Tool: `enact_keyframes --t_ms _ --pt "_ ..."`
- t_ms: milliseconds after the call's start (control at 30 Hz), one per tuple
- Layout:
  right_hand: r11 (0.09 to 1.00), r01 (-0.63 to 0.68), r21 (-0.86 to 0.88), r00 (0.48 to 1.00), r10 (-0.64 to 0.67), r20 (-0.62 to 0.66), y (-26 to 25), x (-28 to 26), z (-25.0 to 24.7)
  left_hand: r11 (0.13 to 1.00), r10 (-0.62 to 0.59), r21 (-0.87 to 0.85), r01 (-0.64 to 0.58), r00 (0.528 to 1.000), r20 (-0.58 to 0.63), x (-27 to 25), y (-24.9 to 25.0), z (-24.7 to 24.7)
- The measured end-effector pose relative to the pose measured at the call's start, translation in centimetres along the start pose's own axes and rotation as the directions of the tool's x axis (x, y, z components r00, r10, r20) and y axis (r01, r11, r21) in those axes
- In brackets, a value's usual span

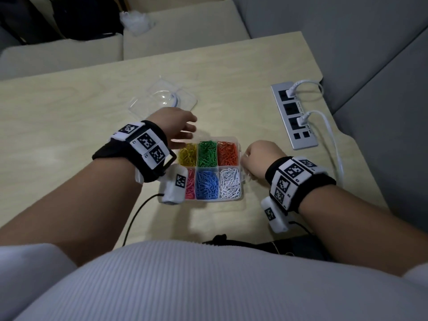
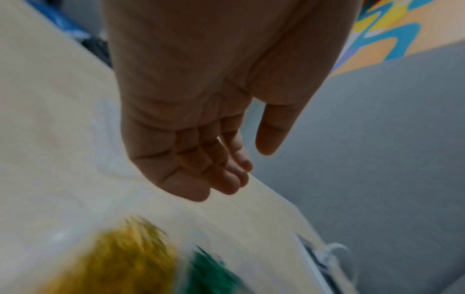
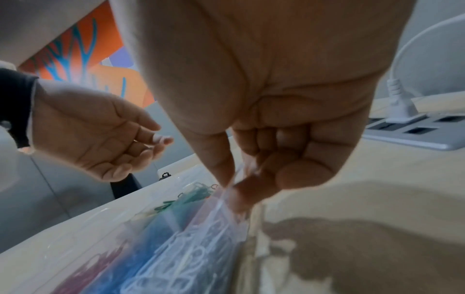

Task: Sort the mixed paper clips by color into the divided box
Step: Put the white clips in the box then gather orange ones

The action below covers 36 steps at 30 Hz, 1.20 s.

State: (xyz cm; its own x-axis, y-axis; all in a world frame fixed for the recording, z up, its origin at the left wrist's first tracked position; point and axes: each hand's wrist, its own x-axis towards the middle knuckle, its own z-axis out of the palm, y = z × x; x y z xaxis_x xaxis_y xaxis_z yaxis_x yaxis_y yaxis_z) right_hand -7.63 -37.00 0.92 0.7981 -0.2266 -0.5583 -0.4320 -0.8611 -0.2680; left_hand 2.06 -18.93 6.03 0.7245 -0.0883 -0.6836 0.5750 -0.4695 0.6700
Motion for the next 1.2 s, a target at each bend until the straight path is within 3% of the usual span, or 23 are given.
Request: enact_keyframes --t_ms 100,167,267,400,533,733,933,1067,1200 --pt "1.000 -0.018 0.013 0.998 0.019 -0.064 -0.6 0.2 -0.1 0.962 0.117 0.263 -0.068 0.977 -0.176 2.4 -0.5 -1.9" --pt "0.998 -0.030 0.048 0.994 0.035 -0.102 -0.9 0.4 -0.1 0.835 0.224 0.546 -0.062 0.946 -0.236 4.4 -1.4 -2.6" --pt "0.994 -0.036 0.107 0.988 0.052 -0.147 -1.0 0.8 -0.1 0.628 0.342 0.773 -0.084 0.923 -0.178 7.0 -2.8 -3.0" --pt "0.992 -0.035 0.125 0.982 0.057 -0.178 -1.3 1.6 -0.1 0.382 0.408 0.910 -0.161 0.913 -0.010 9.1 -4.2 -3.2" --pt "0.992 -0.039 0.120 0.983 0.060 -0.175 -1.5 2.2 0.0 0.390 0.367 0.921 -0.017 0.920 -0.139 9.4 -3.6 -3.5" --pt "0.989 -0.039 0.141 0.980 0.065 -0.186 -1.5 2.7 0.0 0.372 0.259 0.928 0.024 0.957 -0.129 9.5 -2.3 -3.4" --pt "0.973 -0.009 0.229 0.981 0.053 -0.187 -1.1 2.9 -0.5 0.399 0.368 0.917 -0.028 0.921 -0.132 7.2 -0.6 -4.1" --pt "0.940 0.021 0.339 0.987 0.036 -0.160 -0.2 3.1 -0.4 0.326 0.441 0.928 -0.181 0.897 0.020 3.8 0.5 -2.6" --pt "0.784 -0.006 0.621 1.000 0.020 -0.016 1.6 2.8 0.0 0.203 0.357 0.899 -0.388 0.884 0.301 0.4 -0.3 0.2"
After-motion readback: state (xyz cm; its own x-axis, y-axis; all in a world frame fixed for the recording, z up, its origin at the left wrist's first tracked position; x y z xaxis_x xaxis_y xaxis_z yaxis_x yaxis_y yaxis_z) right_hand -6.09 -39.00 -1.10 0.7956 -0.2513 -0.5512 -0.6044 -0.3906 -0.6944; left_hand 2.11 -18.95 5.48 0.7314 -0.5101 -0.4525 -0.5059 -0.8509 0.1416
